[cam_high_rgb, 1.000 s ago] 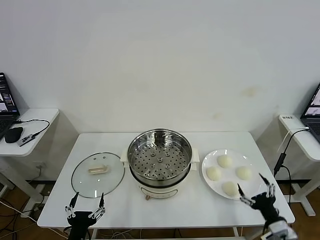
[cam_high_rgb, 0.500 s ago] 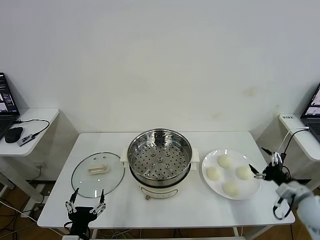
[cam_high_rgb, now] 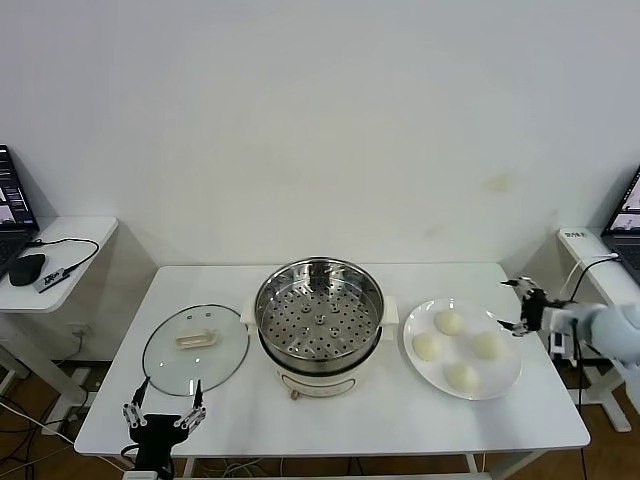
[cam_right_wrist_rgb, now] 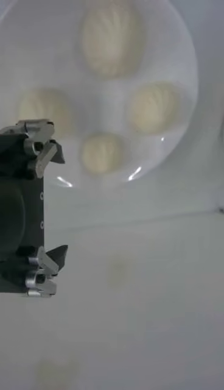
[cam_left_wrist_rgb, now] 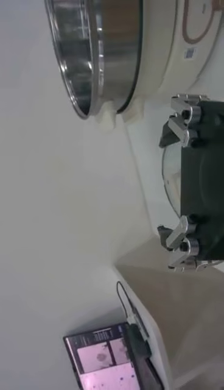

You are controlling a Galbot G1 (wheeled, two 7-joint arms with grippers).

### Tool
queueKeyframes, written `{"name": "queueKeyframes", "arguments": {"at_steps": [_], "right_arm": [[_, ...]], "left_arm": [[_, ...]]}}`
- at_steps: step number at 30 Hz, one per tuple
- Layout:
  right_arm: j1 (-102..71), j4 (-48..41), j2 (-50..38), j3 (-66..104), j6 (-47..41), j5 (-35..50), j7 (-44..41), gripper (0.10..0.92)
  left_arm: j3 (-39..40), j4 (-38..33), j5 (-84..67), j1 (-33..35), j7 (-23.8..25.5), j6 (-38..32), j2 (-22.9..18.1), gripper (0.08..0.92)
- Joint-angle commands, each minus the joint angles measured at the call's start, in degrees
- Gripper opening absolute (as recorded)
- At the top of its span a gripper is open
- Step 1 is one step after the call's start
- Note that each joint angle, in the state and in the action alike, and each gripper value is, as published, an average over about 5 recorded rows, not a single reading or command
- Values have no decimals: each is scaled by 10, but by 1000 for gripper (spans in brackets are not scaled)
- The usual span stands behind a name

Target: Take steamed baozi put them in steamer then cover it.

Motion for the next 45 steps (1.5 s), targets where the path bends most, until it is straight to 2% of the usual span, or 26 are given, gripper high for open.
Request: {"name": "queueKeyframes", "arguments": {"at_steps": [1,8,16,28,45], "right_arm": [[266,-151,62,-286,15,15,-120,823],[298,-208,117,-350,6,23,-152,823],[273,-281,171,-328,12,-14,-139,823],[257,-328,213,-309,11,-50,-121,821],[256,-349,229,-298,8,-76,-113,663]], "left_arm": [[-1,-1,5,0,0,5,-1,823],[-11,-3,3,-5,-3,9,-2,823],[-16,-3,4,-10,-1,13,-2,823],[-28,-6,2,-8,1,15,1,823],[-30,-8,3,-10,0,15,3,823]]}}
